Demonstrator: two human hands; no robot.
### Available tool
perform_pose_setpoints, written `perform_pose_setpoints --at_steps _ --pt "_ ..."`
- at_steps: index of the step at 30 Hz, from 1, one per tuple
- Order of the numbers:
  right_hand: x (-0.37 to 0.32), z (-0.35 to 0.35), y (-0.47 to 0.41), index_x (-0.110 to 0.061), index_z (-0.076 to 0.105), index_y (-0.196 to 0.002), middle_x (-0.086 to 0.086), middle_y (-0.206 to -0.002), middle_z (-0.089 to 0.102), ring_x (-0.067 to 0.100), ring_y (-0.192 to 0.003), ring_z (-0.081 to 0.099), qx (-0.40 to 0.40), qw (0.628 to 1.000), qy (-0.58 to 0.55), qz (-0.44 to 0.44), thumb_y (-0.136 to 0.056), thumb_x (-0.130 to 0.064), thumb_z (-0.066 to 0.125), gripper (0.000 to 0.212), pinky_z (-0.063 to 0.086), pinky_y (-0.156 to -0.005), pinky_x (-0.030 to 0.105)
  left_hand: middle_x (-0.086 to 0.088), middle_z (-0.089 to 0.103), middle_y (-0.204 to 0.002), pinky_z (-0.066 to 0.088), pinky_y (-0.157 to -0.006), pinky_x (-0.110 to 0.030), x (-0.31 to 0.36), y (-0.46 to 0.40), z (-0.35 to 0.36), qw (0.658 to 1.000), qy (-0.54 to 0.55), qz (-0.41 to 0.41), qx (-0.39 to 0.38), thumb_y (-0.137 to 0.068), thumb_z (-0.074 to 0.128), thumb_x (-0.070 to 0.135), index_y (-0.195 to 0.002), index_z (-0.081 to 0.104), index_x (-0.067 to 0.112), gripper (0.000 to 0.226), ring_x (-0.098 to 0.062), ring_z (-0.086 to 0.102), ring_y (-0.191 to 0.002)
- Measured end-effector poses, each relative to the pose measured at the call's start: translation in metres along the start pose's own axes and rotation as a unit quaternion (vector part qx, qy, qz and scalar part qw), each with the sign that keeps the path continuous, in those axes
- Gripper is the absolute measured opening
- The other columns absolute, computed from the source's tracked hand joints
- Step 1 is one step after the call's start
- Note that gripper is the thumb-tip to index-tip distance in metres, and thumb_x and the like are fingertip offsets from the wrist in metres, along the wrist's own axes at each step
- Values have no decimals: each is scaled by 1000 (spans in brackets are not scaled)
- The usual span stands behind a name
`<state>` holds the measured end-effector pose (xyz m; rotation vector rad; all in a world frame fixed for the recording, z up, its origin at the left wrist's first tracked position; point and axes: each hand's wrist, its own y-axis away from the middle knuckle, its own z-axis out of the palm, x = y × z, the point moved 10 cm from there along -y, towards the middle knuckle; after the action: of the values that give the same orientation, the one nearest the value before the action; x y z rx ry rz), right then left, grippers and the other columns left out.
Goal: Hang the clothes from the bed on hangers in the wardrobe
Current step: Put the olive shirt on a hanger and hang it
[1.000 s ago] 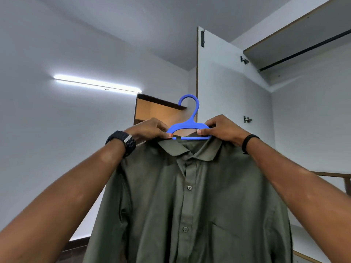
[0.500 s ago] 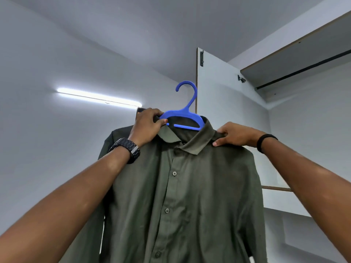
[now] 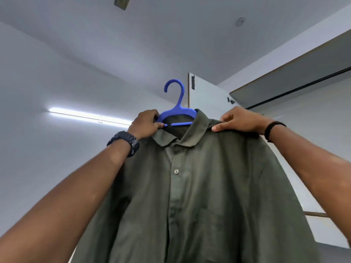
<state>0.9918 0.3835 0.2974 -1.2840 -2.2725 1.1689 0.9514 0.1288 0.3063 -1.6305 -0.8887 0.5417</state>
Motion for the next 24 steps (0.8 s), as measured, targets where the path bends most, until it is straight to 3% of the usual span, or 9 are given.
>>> perform_pose_setpoints --at_steps 2,4,6,7,11,16,19,22,24 --pt "5 -4 3 -14 53 -56 -7 -55 52 9 -54 46 -5 1000 29 9 -81 -33 75 38 36 -56 23 -5 55 -94 34 -71 -28 3 -1 3 1000 11 -7 -10 -86 70 27 -97 58 6 27 -22 48 -86" --pt "26 15 18 -10 71 -78 4 -83 73 19 -75 68 -138 986 -56 80 -83 -15 72 8 54 -70 28 -8 57 -99 33 -72 -27 6 0 7 1000 16 5 -17 -87 69 26 -99 58 5 27 -21 47 -88" --pt "39 26 39 0 71 -100 16 -106 72 29 -99 68 -235 959 -91 128 -82 -8 68 20 54 -90 40 -11 56 -103 32 -74 -25 10 3 11 999 4 24 -25 -88 67 25 -104 59 4 27 -22 47 -91" --pt "43 23 42 3 69 -105 18 -110 70 31 -102 67 -235 958 -103 131 -82 -10 67 26 53 -93 42 -11 55 -104 33 -75 -26 11 4 12 999 5 30 -20 -89 66 24 -106 59 5 27 -23 48 -94" --pt "53 -10 36 7 68 -102 22 -100 71 26 -78 70 -83 963 -239 97 -78 -20 67 36 59 -75 35 -14 55 -114 40 -88 -35 19 10 14 997 49 26 47 -95 57 26 -118 53 7 31 -30 51 -107" --pt "75 -48 41 6 70 -101 16 -84 73 19 -63 70 42 970 -226 80 -83 -16 67 28 59 -60 27 -9 53 -130 43 -91 -41 36 44 49 991 28 60 116 -99 42 40 -140 35 17 47 -29 53 -116" --pt "103 -58 56 2 71 -101 16 -86 73 18 -63 69 60 975 -188 105 -86 -15 66 23 60 -63 29 -10 52 -138 46 -93 -43 31 62 93 995 30 59 74 -100 38 40 -145 30 17 51 -30 53 -120" --pt "142 -72 78 -1 72 -101 15 -87 74 18 -64 69 83 974 -162 139 -88 -15 65 21 60 -61 27 -12 59 -122 43 -94 -44 17 72 148 1000 1 29 1 -102 29 36 -130 45 13 40 -31 55 -112" --pt "175 -84 97 0 72 -100 13 -83 74 16 -63 70 101 971 -145 162 -88 -15 66 20 57 -56 23 -12 57 -121 41 -94 -45 18 79 195 998 -23 0 -57 -102 29 33 -130 44 14 37 -32 54 -110"
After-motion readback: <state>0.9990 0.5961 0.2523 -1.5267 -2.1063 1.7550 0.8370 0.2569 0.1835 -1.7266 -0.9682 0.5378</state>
